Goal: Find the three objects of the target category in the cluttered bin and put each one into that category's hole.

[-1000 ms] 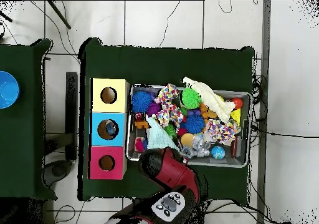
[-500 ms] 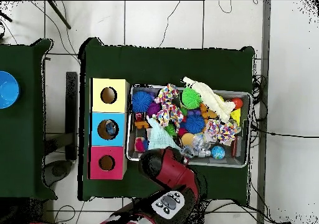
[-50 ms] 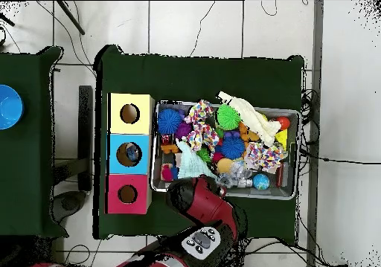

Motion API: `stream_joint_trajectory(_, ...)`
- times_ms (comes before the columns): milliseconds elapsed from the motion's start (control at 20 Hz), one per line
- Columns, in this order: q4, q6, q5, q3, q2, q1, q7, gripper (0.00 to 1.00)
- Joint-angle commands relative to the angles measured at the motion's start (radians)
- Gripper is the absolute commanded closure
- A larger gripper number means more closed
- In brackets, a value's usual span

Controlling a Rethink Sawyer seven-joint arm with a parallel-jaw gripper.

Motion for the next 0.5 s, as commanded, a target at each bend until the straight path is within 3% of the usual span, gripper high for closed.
stream_joint_trajectory(50, -0.024, -0.12, 0.061, 0.116, 0.067, -0.046, 0.284, 0.0)
stream_joint_trajectory(500, -0.031, -0.137, 0.045, 0.137, 0.071, -0.07, 0.288, 0.0)
